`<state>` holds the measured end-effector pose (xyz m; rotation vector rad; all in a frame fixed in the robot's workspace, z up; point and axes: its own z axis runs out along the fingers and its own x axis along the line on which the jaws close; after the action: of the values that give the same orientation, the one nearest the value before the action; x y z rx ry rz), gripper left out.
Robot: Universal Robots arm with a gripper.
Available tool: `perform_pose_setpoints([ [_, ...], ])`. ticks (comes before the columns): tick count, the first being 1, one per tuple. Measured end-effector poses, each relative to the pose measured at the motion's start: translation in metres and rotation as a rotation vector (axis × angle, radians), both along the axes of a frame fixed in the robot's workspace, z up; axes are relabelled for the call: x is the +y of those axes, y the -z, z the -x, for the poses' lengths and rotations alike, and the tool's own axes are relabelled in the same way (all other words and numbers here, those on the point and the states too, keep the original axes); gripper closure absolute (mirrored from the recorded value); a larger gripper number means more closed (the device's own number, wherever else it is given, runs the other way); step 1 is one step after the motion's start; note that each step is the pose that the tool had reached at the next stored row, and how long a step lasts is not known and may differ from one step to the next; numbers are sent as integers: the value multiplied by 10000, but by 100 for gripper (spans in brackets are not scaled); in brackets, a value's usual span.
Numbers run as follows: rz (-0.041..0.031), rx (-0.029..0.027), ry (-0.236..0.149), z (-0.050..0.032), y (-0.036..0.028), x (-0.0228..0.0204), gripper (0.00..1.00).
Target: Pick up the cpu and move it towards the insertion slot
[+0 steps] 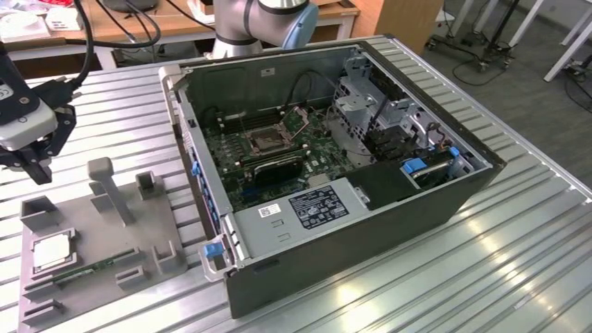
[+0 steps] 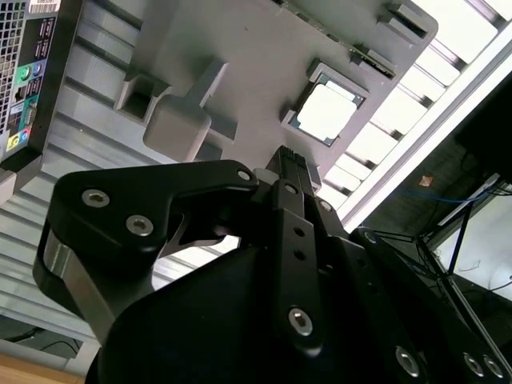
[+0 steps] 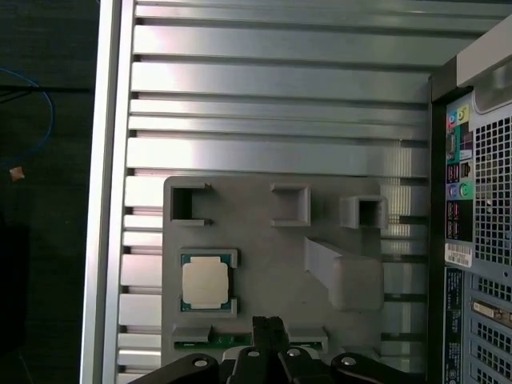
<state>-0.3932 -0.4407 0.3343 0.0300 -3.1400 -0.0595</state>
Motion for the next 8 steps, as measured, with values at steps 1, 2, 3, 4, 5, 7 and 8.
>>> perform_pose_setpoints([
  [1, 0, 0, 0, 1, 1, 0, 89],
  [2, -1, -2, -1, 5, 5, -1, 89],
  [3, 0, -1, 0, 11, 7, 0, 89],
  [4, 0, 0, 0, 20, 10, 0, 89],
  [5, 0, 0, 0, 29, 15, 0, 89],
  [7, 0, 0, 0, 47, 24, 0, 89],
  [8, 0, 0, 0, 57, 30, 0, 89],
])
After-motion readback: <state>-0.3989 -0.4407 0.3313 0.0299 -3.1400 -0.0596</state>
